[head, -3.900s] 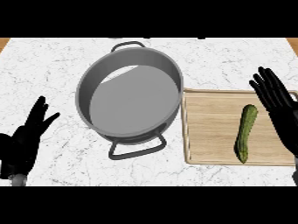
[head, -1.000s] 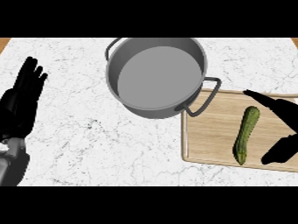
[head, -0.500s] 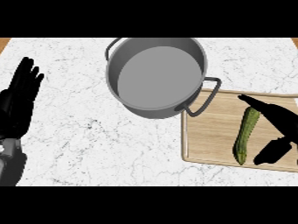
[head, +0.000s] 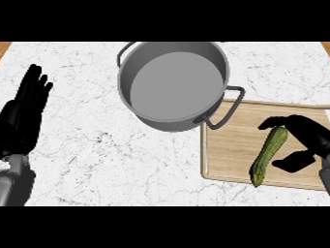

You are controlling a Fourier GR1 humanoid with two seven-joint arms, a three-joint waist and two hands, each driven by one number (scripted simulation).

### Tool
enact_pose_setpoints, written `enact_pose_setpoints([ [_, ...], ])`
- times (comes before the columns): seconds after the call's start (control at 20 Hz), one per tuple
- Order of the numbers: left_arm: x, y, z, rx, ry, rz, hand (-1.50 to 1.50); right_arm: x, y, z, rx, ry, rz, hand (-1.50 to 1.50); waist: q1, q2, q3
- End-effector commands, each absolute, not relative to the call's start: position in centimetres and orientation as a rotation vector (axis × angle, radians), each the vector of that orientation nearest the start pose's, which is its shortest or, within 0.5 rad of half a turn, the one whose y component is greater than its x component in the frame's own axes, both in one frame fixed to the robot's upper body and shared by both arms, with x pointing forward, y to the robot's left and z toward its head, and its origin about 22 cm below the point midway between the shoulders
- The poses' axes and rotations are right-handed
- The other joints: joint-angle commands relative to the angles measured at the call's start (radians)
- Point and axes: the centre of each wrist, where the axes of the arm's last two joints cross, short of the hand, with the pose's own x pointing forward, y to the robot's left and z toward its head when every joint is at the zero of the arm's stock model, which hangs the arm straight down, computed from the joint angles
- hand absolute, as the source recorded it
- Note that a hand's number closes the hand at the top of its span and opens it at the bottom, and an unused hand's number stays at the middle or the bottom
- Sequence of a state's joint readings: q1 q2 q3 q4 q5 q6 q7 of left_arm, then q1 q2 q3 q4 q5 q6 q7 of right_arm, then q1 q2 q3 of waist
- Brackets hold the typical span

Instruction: Pick the squash from the tray and place it in the pot

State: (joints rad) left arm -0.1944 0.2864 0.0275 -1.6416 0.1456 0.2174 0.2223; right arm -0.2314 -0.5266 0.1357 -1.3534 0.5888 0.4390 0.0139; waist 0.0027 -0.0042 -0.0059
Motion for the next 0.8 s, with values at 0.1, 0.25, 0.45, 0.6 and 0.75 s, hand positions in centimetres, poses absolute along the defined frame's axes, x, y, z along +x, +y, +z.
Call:
enact_pose_setpoints([
  [0.1, 28.8, 27.7, 7.2, 0.216, -1.608, 0.064, 0.0, 30.1, -30.8, 3.0, -0.442, -1.163, 1.281, 1.5, -0.001, 0.005, 0.006],
  [0.25, 28.1, 27.4, 7.8, 0.195, -1.607, 0.063, 0.0, 29.0, -33.1, 2.9, -0.438, -1.168, 1.277, 1.5, -0.002, 0.004, 0.006],
  [0.45, 28.4, 26.8, 8.4, 0.192, -1.598, 0.052, 0.0, 27.7, -21.2, 3.6, -0.296, -1.244, 1.563, 1.5, 0.003, -0.004, 0.003],
  [0.6, 28.9, 27.1, 9.0, 0.164, -1.618, 0.016, 0.0, 25.2, -13.0, 4.7, -0.098, -1.308, 1.871, 1.5, 0.058, -0.009, -0.003],
  [0.75, 29.0, 26.5, 8.7, 0.164, -1.613, 0.02, 0.0, 21.3, -5.8, 5.7, -0.002, -1.346, 2.045, 1.5, 0.051, -0.01, -0.001],
])
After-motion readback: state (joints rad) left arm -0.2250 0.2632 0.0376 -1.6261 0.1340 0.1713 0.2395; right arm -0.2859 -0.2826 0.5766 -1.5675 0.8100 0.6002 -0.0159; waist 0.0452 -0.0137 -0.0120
